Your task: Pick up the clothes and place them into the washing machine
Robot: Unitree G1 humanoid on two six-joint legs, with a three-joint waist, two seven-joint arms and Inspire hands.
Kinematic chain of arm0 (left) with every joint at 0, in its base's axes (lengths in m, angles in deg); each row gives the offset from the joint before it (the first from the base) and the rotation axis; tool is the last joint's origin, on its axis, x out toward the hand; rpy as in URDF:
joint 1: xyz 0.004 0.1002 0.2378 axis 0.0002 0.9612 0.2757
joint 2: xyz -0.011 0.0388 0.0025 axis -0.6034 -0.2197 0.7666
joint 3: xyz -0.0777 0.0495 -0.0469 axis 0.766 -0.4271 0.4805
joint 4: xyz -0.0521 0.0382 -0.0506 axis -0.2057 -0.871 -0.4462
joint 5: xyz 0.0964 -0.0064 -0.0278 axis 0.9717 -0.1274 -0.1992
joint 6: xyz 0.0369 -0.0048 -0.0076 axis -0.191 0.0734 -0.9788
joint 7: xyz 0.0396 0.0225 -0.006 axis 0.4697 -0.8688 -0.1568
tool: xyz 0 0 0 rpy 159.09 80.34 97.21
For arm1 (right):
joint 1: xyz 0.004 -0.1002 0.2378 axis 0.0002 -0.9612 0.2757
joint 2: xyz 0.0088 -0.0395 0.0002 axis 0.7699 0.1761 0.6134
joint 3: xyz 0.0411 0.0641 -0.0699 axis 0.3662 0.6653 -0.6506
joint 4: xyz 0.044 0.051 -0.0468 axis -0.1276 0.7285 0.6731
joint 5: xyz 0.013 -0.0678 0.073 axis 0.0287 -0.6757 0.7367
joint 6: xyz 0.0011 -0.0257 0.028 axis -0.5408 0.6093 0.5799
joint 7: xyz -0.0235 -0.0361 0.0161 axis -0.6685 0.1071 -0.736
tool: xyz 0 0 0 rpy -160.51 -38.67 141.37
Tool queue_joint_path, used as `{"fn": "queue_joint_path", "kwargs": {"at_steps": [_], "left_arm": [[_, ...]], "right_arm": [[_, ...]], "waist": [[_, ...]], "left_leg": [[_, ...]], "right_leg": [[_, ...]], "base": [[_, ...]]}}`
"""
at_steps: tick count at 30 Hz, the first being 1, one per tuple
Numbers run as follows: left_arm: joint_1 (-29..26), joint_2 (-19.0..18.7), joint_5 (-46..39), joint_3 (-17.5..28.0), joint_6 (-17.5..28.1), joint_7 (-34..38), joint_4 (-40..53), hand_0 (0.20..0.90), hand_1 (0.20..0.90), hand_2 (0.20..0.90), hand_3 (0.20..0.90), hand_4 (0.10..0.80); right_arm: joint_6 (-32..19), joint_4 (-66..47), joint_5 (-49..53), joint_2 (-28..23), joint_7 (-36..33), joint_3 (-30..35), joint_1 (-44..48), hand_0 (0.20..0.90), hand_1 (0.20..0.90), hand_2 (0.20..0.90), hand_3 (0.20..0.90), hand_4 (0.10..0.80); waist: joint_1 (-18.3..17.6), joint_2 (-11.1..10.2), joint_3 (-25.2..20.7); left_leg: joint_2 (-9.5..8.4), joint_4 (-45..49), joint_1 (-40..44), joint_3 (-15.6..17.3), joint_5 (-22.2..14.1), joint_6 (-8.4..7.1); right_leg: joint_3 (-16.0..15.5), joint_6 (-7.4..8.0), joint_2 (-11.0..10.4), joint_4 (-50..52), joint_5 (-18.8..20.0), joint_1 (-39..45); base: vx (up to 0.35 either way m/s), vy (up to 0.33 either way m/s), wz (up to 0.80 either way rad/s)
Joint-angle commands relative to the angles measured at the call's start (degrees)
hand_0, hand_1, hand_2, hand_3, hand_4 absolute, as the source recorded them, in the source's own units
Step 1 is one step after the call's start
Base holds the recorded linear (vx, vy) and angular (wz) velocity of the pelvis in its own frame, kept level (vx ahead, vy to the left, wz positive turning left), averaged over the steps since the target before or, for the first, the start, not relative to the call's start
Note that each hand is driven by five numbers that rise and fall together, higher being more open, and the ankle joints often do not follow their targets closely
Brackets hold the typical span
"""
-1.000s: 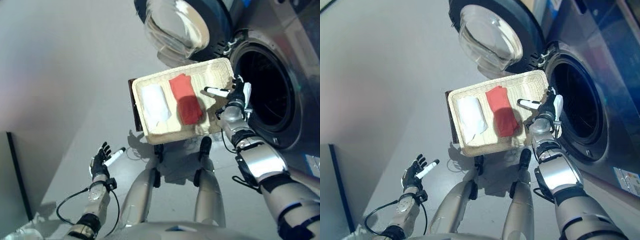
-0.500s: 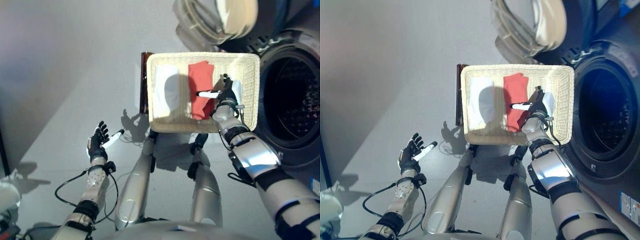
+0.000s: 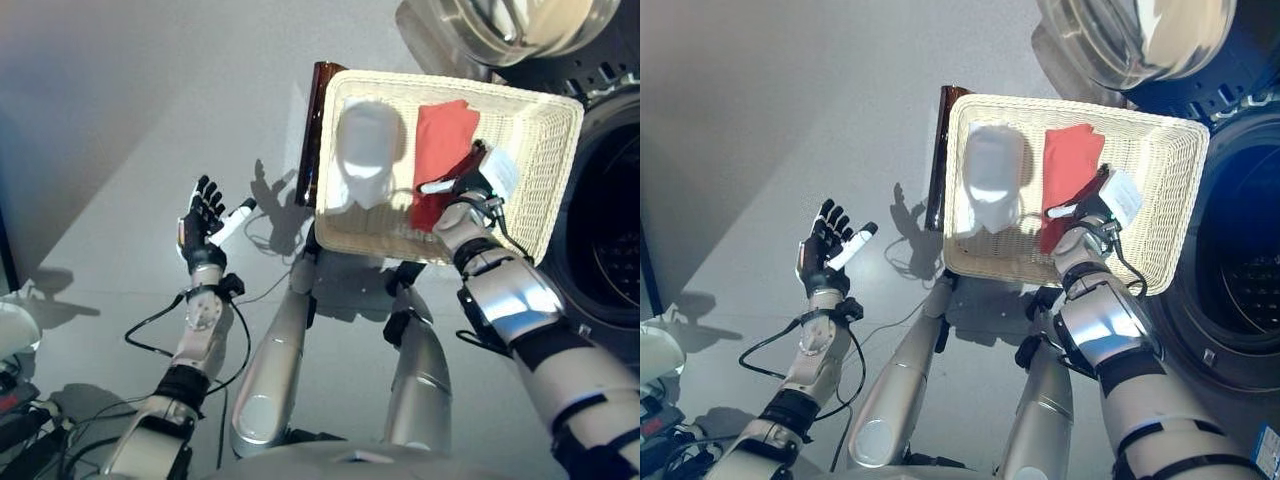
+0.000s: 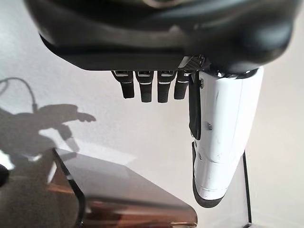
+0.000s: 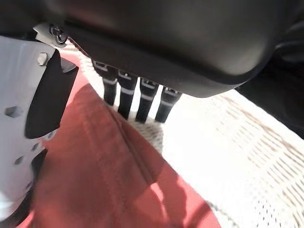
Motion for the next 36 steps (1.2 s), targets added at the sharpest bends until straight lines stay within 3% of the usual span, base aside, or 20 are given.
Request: {"fn": "queue_joint_path", "kwargs": {"at_steps": [1, 10, 21, 22, 28, 30, 33, 34, 36], "left_arm": [[2.34, -0.21, 2.38, -0.08, 4.52, 1.54, 5.43, 0.900, 0.900, 0.900, 0.900, 0.800], [6.00, 0.50, 4.13, -2.41, 3.89, 0.37, 3.65, 0.900, 0.900, 0.900, 0.900, 0.800], [8.90, -0.07, 4.90, -3.60, 3.06, -1.26, -0.85, 0.900, 0.900, 0.900, 0.900, 0.800], [9.10, -0.11, 4.99, -3.72, 2.87, -1.56, -1.35, 0.900, 0.900, 0.900, 0.900, 0.800], [10.04, -0.99, 4.33, -2.64, 2.59, -2.59, -4.11, 0.900, 0.900, 0.900, 0.900, 0.800], [10.38, -1.67, 3.92, -1.80, 2.16, -3.29, -5.64, 0.900, 0.900, 0.900, 0.900, 0.800], [10.40, -2.23, 3.58, -1.21, 1.90, -3.65, -6.66, 0.900, 0.900, 0.900, 0.900, 0.800], [10.41, -2.52, 2.72, -0.64, 1.84, -4.09, -7.64, 0.900, 0.900, 0.900, 0.900, 0.800], [10.07, -2.85, 2.79, -0.73, 1.96, -4.08, -8.49, 0.900, 0.900, 0.900, 0.900, 0.800]], "right_arm": [[0.66, -0.81, -2.34, -2.43, 2.98, -3.68, 0.57, 0.200, 0.200, 0.200, 0.200, 0.300], [0.51, -0.53, -2.89, -5.24, 2.09, 0.02, -5.30, 0.200, 0.200, 0.200, 0.200, 0.300], [-1.64, -1.89, 0.84, -6.82, 0.81, 5.48, -11.59, 0.200, 0.200, 0.200, 0.200, 0.300], [-2.65, -2.23, 2.87, -6.90, 1.15, 6.94, -12.21, 0.200, 0.200, 0.200, 0.200, 0.300], [-9.40, -6.80, 16.07, -7.76, 4.44, 13.97, -16.27, 0.200, 0.200, 0.200, 0.200, 0.300], [-13.57, -8.92, 27.65, -7.80, 6.58, 19.19, -17.07, 0.200, 0.200, 0.200, 0.200, 0.300], [-15.70, -9.44, 33.61, -7.66, 7.48, 21.39, -17.32, 0.200, 0.200, 0.200, 0.200, 0.300], [-18.82, -11.86, 41.18, -6.25, 9.49, 23.46, -17.58, 0.200, 0.200, 0.200, 0.200, 0.300], [-21.53, -14.03, 46.52, -5.27, 10.14, 25.48, -17.95, 0.200, 0.200, 0.200, 0.200, 0.300]], "waist": [[2.43, 3.80, 1.09], [2.60, 5.65, -0.40], [1.89, 5.82, -3.54], [1.63, 5.98, -3.49], [0.34, 5.62, -5.28], [-0.76, 5.48, -6.06], [-1.42, 5.36, -6.39], [-2.06, 5.39, -6.68], [-2.64, 5.30, -6.60]], "left_leg": [[-1.47, 3.44, -4.29, 2.73, -4.26, -1.99], [-2.15, 3.52, -3.84, 3.48, -4.51, -1.54], [-2.16, 2.54, -0.24, 4.71, -4.74, -1.26], [-2.18, 2.55, -0.56, 5.16, -2.95, -0.96], [-2.14, 2.42, 1.89, 6.09, -3.50, -0.84], [-2.15, 2.52, 2.98, 6.63, -3.92, -0.76], [-2.03, 2.22, 3.73, 7.15, -4.02, -0.80], [-1.97, 1.89, 4.29, 7.59, -3.97, -0.85], [-1.81, 1.71, 4.61, 7.96, -3.95, -0.88]], "right_leg": [[3.17, 0.01, 0.33, -1.69, -3.00, 2.37], [4.33, 0.23, -0.23, -2.48, -2.27, 2.47], [5.34, 0.78, -0.42, -5.33, -0.68, 6.10], [5.02, 0.43, -0.55, -5.86, 1.11, 6.10], [5.89, 0.66, -0.37, -6.96, 1.57, 8.49], [6.66, 0.72, -0.19, -7.46, 1.79, 9.31], [7.11, 0.83, -0.06, -8.15, 1.97, 9.97], [7.58, 0.85, 0.30, -8.68, 2.09, 10.27], [7.89, 0.90, 0.46, -8.88, 2.13, 10.41]], "base": [[0.011, 0.026, -0.03], [0.017, 0.020, -0.01], [-0.008, 0.009, -0.06], [-0.096, 0.016, -0.05], [-0.002, 0.010, -0.06], [0.008, 0.006, -0.13], [-0.006, 0.026, -0.15], [-0.004, 0.022, -0.21], [-0.010, 0.015, -0.21]]}}
